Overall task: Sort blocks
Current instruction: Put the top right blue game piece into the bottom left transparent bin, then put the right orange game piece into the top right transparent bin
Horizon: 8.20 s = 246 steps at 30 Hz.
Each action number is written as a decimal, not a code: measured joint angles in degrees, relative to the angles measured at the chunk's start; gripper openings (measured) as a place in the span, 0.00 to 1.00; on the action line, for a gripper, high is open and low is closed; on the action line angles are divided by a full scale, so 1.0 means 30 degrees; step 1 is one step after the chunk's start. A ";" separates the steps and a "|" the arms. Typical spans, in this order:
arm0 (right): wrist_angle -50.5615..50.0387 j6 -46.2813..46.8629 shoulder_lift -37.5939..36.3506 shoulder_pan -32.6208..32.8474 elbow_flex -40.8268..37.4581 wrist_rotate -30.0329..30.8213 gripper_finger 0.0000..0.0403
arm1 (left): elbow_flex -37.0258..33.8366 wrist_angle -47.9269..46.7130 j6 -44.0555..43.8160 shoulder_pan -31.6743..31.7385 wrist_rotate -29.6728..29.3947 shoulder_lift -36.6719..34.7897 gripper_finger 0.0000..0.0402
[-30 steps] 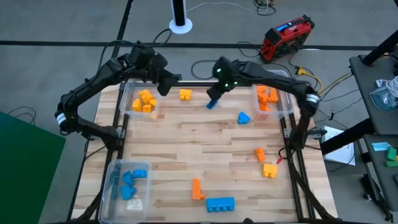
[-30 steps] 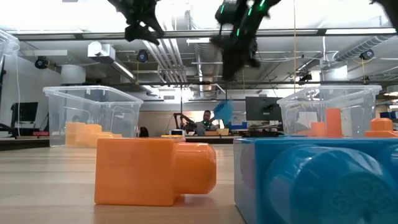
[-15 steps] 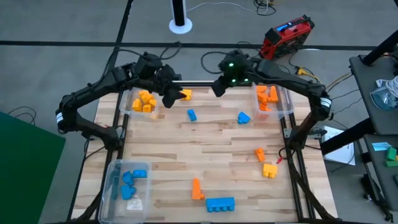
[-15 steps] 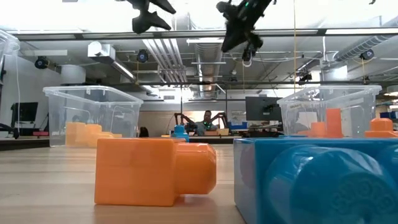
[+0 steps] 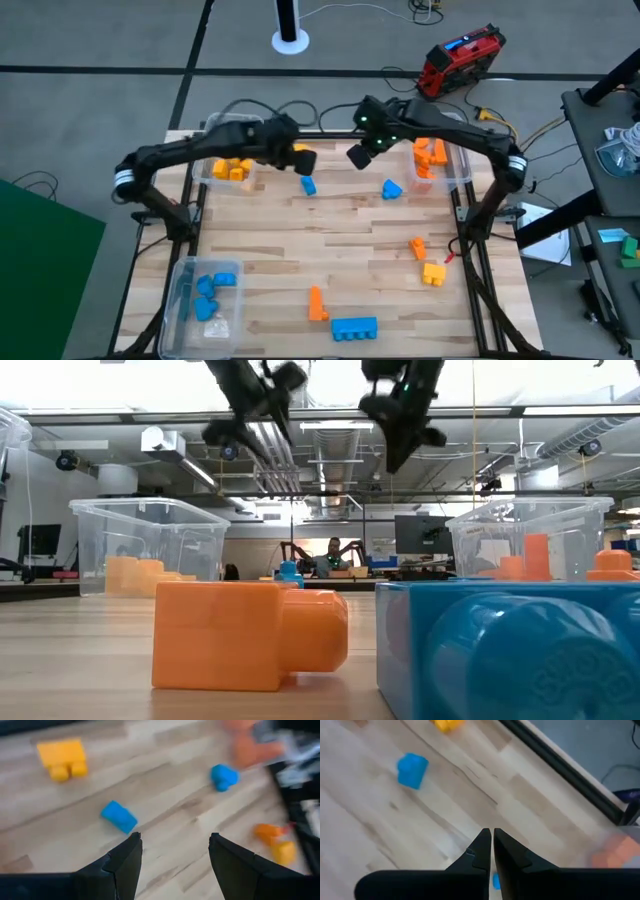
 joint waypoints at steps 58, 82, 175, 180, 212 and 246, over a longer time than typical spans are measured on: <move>-0.0088 -0.1967 -0.3296 0.2157 0.0029 0.0233 0.03 | 0.0044 0.1713 -0.8245 -0.0242 -0.3067 1.1118 0.44; -0.0083 -0.2644 -0.3296 0.2150 0.0022 0.0275 0.03 | -0.0003 -0.2867 -0.3359 -0.4297 0.0730 0.2905 0.26; -0.7031 1.4105 -0.5807 0.9709 -0.6048 -0.0351 0.03 | 0.1005 -0.6401 0.0008 -1.3645 -0.9908 -0.1882 0.53; -0.5826 1.4098 -0.7995 0.8448 -0.9511 -0.0746 0.03 | 0.1005 -0.5492 0.0898 -1.2600 -0.9521 -0.1882 0.53; 0.3606 1.5234 -0.6856 1.0397 -1.9118 -0.5217 0.87 | 0.1005 -0.5278 0.1145 -0.9434 -0.8510 -0.1874 0.53; 0.7834 0.6678 -0.5970 0.5217 -0.6353 0.4211 0.30 | 0.1005 -0.5054 0.1285 -0.9201 -0.8531 -0.1860 0.53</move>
